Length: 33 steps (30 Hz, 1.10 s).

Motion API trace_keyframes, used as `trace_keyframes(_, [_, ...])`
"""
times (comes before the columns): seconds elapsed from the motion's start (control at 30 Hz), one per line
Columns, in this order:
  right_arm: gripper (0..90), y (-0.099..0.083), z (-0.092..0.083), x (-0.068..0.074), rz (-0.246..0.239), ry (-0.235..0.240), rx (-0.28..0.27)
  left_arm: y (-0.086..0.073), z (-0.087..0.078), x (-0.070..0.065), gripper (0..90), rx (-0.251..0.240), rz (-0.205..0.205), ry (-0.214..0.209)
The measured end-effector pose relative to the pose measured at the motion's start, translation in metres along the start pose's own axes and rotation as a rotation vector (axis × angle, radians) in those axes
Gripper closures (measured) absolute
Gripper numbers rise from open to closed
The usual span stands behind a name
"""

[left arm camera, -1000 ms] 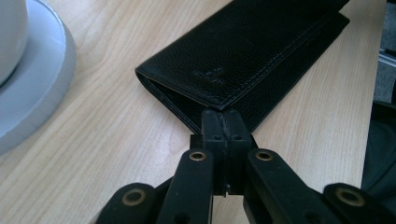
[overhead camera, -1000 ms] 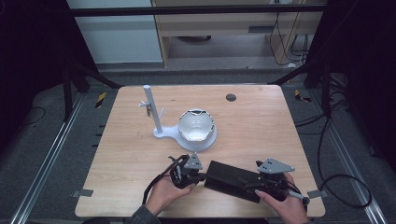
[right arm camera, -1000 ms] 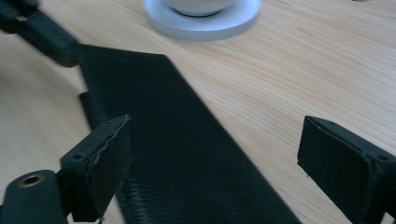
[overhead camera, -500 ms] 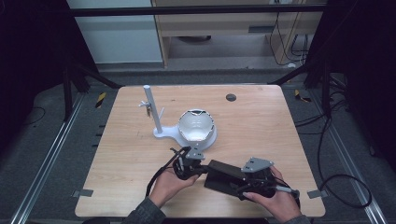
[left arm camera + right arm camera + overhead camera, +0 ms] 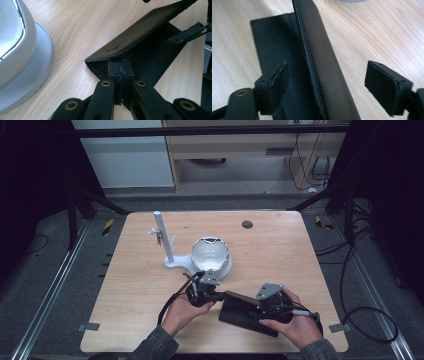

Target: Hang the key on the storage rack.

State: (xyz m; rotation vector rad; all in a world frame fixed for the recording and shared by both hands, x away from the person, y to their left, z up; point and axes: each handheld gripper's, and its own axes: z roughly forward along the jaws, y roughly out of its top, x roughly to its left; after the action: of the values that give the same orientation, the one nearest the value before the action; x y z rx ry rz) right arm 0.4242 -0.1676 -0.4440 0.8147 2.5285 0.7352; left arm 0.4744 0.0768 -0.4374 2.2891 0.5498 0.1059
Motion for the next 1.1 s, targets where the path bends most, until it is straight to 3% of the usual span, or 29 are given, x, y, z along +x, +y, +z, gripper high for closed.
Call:
trace_keyframes(0.2, [25.9,0.002,-0.001,-0.014,0.000,0.015,0.024,0.008,0.003,0.009,89.9,-0.010,-0.031,-0.002])
trace_keyframes(0.43, [32.4,0.005,-0.001,-0.023,-0.016,0.030,0.055,0.014,0.006,0.014,89.8,-0.013,-0.034,0.008])
trace_keyframes(1.1, [46.7,0.015,0.012,-0.020,-0.097,0.061,0.140,0.011,0.006,0.010,89.2,0.002,-0.027,0.004])
